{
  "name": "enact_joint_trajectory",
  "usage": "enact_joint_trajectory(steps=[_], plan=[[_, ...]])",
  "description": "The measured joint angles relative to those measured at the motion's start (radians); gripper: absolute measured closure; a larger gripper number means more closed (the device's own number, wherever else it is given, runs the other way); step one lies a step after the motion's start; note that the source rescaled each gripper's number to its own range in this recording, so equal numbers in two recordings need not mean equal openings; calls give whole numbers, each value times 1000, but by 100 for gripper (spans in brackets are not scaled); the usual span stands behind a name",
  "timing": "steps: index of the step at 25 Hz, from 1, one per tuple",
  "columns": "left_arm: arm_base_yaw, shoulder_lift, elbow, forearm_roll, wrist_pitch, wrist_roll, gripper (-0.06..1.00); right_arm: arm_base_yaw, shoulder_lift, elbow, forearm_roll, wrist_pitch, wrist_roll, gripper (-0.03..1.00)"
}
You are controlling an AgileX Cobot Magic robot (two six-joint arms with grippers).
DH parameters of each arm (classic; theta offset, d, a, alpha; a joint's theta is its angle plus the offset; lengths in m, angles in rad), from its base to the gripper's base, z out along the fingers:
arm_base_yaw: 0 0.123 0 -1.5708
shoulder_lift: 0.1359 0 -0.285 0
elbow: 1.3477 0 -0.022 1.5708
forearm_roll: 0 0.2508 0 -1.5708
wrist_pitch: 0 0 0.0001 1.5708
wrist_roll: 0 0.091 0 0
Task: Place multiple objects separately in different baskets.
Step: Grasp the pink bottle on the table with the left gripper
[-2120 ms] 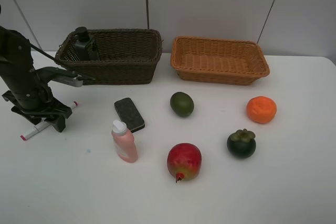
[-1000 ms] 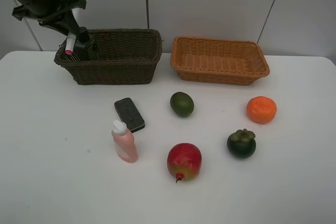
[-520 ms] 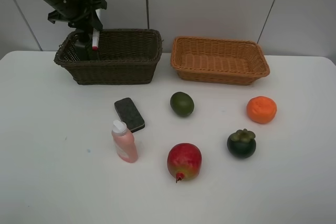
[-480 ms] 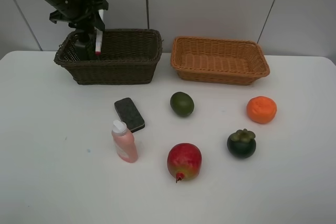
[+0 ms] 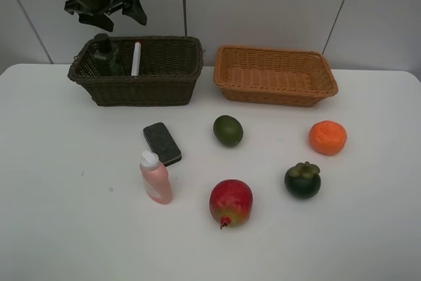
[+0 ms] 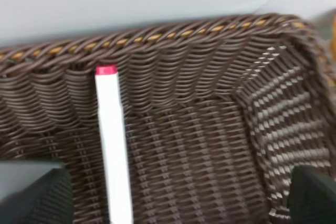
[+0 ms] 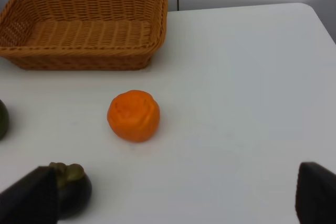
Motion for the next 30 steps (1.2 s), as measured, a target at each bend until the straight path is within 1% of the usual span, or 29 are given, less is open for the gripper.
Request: enact_joint_trajectory(steps=[2, 4, 6, 8, 10, 12, 15, 18, 20, 24, 28, 30], plan=[[0, -31, -23, 1, 68, -8, -6, 0, 0, 0, 0, 0, 0, -3], [0, -65, -44, 6, 171, -42, -6, 0, 0, 0, 0, 0, 0, -3], [0, -100, -55, 24, 274, -120, -6, 0, 0, 0, 0, 0, 0, -3], [0, -123, -56, 63, 401, -193, -6, 0, 0, 0, 0, 0, 0, -3], [0, -133, -54, 96, 461, -246, -6, 0, 0, 0, 0, 0, 0, -3], [0, -145, -29, 113, 469, -268, -6, 0, 0, 0, 0, 0, 0, -3], [-6, -168, 33, 111, 469, -281, -6, 0, 0, 0, 0, 0, 0, -3], [-46, -208, 128, 111, 469, -287, -6, 0, 0, 0, 0, 0, 0, -3], [-95, -231, 190, 111, 469, -287, -6, 0, 0, 0, 0, 0, 0, -3], [-234, -248, 299, 140, 470, -305, -6, 0, 0, 0, 0, 0, 0, -3], [-378, -248, 385, 190, 468, -406, -6, 0, 0, 0, 0, 0, 0, -3], [-443, -248, 422, 201, 440, -470, -6, 0, 0, 0, 0, 0, 0, -3]])
